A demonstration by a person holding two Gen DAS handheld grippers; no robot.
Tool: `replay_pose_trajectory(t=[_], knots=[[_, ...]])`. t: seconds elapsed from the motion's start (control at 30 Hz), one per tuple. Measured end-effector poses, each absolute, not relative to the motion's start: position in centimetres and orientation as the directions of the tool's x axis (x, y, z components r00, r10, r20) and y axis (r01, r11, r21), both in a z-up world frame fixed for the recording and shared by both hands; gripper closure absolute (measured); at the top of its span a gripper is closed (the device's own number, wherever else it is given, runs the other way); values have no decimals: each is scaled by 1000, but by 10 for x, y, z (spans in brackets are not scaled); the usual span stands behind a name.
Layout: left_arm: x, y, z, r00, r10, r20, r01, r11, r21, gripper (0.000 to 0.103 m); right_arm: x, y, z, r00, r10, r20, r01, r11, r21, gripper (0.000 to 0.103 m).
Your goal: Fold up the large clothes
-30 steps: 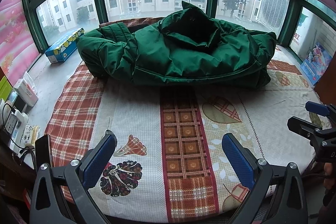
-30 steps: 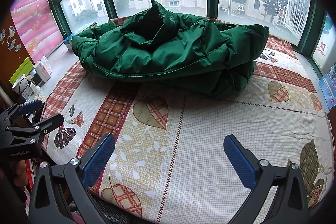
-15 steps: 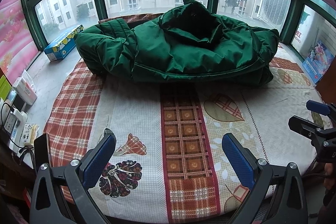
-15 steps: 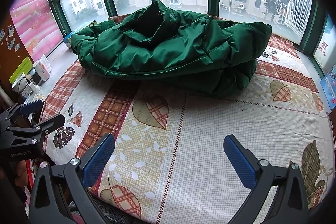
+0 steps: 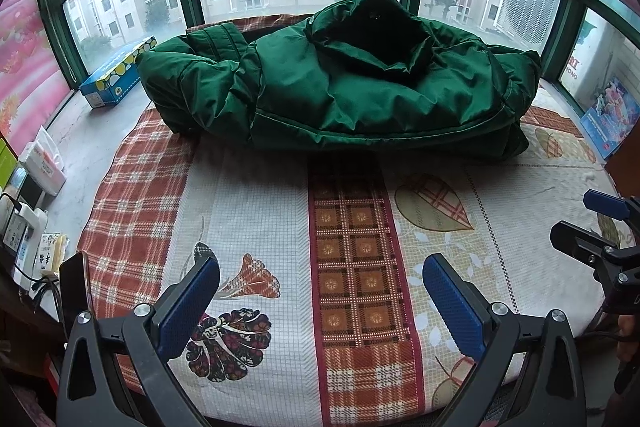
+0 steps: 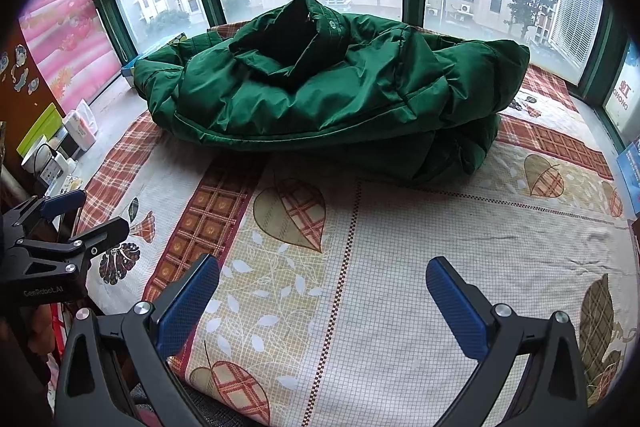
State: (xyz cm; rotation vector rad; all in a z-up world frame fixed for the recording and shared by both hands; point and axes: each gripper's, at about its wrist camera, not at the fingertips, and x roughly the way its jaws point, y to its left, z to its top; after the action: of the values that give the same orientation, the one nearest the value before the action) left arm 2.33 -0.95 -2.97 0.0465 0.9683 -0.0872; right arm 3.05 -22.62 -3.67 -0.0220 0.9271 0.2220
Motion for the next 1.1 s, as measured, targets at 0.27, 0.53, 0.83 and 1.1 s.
replay_pose_trajectory(t=[0.27,0.53,0.83,1.1], knots=[[35,-7,-36,546,-64,-835,100,995,-11,0,39,-223,-42,562,195,-804,-225,971,79,0],[54,3,-37,545,-77,-835,129,992,-8,0,56,-225,-34,542,241,-805,-286,954,94,0],[126,33,-10,576,-73,-814,142,990,12,0,117,-224,-4,541,287,-790,-347,932,101,0],[231,10,18,624,-60,-779,200,976,84,14,203,-209,9,551,271,-790,-303,946,113,20]])
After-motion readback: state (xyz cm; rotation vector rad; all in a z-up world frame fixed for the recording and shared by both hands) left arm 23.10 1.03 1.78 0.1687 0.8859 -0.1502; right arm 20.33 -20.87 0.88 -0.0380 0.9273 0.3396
